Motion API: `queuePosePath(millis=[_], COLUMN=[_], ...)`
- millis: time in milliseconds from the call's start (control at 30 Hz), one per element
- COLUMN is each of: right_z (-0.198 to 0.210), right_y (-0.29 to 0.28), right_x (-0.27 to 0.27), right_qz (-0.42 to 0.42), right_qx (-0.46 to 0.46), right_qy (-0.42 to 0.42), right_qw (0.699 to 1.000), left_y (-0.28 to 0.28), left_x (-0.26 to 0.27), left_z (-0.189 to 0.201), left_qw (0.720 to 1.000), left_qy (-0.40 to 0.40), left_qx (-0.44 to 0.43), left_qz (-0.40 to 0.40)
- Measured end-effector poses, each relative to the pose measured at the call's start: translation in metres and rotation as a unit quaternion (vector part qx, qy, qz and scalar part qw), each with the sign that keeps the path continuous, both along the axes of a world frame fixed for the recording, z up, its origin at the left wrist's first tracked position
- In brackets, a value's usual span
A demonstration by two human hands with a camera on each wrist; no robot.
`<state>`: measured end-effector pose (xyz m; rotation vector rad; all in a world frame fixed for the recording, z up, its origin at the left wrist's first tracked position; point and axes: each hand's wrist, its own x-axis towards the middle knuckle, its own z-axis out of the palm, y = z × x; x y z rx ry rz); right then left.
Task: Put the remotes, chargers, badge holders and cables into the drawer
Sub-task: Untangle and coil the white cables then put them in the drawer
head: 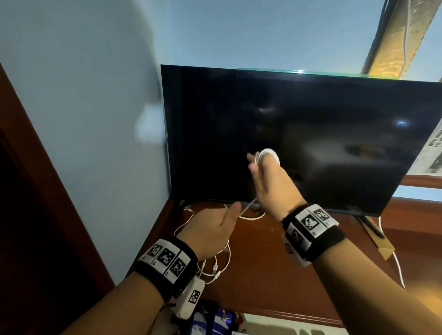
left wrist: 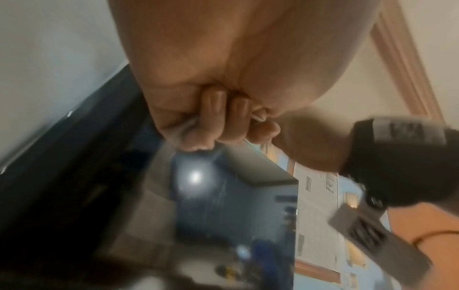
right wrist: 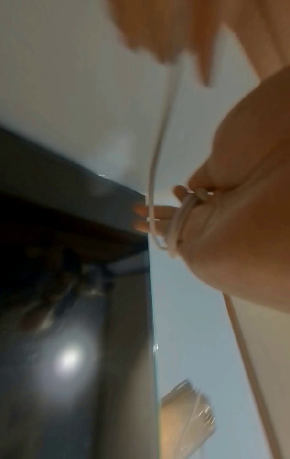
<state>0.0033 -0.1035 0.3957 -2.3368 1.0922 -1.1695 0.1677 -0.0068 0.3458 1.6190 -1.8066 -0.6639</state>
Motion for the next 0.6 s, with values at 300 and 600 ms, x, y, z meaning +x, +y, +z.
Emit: queuePosePath(millis=[300, 600], right_z=[-0.036, -0.009], right_y=[0.04, 0.063], right_x=[0.001, 0.026], right_qz=[0.095, 0.186], right_qx=[0.348, 0.35], right_qy=[0.024, -0.389], right_qw=[0.932, 0.832], left_y=[-0.016, -0.012], left_x=[0.036, 0.024], left_z=[0.018, -0.022], left_qw=[0.986, 0.997], left_qy=[-0.074, 0.062], left_qx=[-0.13, -0.011], left_qz=[0.07, 0.032])
